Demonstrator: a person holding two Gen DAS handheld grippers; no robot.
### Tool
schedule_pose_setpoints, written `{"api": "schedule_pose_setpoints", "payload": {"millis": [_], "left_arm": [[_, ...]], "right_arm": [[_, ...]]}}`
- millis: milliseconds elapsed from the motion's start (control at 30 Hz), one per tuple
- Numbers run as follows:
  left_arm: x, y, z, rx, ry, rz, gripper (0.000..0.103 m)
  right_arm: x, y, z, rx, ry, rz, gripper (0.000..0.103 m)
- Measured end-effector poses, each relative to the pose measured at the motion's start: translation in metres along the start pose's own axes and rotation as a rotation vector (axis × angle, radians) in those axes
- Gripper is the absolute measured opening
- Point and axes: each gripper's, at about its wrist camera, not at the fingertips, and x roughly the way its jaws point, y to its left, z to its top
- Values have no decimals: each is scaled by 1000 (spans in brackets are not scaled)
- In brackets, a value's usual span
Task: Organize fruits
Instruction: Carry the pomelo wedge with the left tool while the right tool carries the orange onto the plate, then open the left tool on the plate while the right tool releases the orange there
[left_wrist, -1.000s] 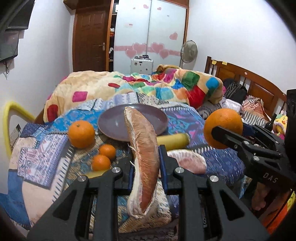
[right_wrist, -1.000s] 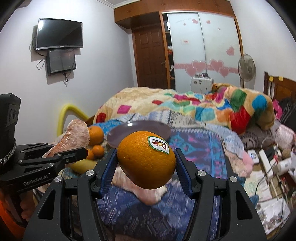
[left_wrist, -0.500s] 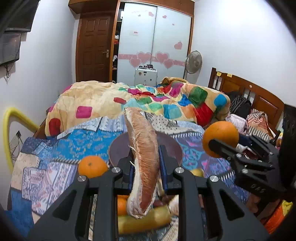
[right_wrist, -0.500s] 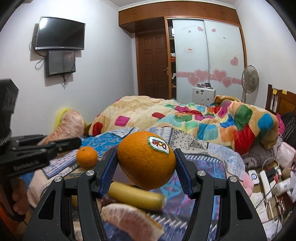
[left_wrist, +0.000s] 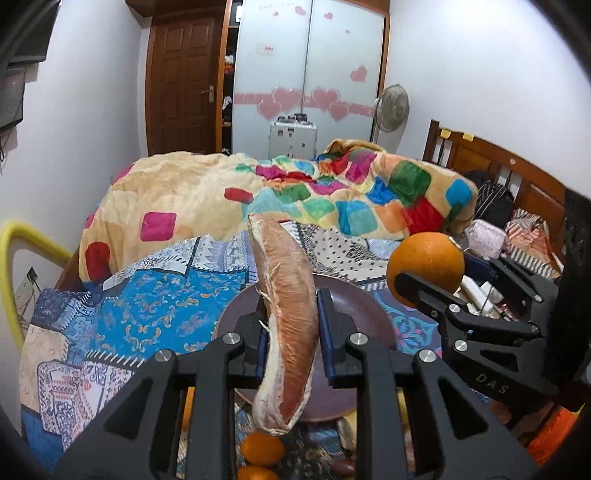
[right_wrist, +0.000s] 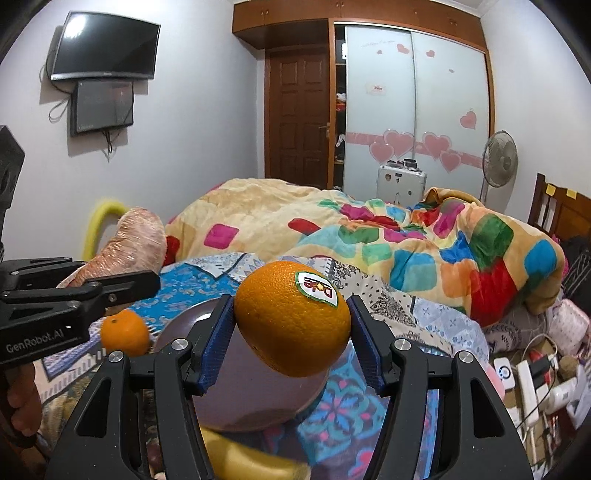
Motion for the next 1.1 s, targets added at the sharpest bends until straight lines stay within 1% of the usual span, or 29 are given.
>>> {"api": "schedule_pose_setpoints", "payload": {"millis": [100, 200, 400, 500, 600, 733, 833, 900, 967, 1033, 1100], "left_arm": [[18, 3, 3, 5, 36, 18, 23], [36, 7, 5, 3, 84, 27, 23], [68, 13, 7, 4, 181, 22, 23], [79, 15, 7, 7, 223, 12, 23], [88, 15, 7, 31, 249, 30, 23], [97, 18, 5, 39, 286, 37, 23], [106, 21, 4, 37, 319, 29, 23], [108, 22, 4, 32, 329, 25, 23], [108, 22, 6, 35, 319, 29, 23], [106, 20, 8, 35, 317, 11, 24], [105, 17, 9, 51, 308, 16, 26]], "right_arm": [[12, -2, 2, 3, 22, 11, 58], [29, -4, 3, -1, 65, 21, 58], [55, -2, 3, -34, 149, 36, 58], [66, 0, 3, -55, 182, 38, 58], [75, 0, 1, -56, 211, 49, 58], [87, -1, -1, -55, 253, 54, 58], [94, -3, 0, -46, 290, 81, 58], [99, -2, 0, -47, 318, 93, 58], [103, 1, -2, -58, 350, 106, 58], [106, 3, -4, -66, 377, 121, 58], [107, 3, -5, -73, 392, 132, 58]]}}
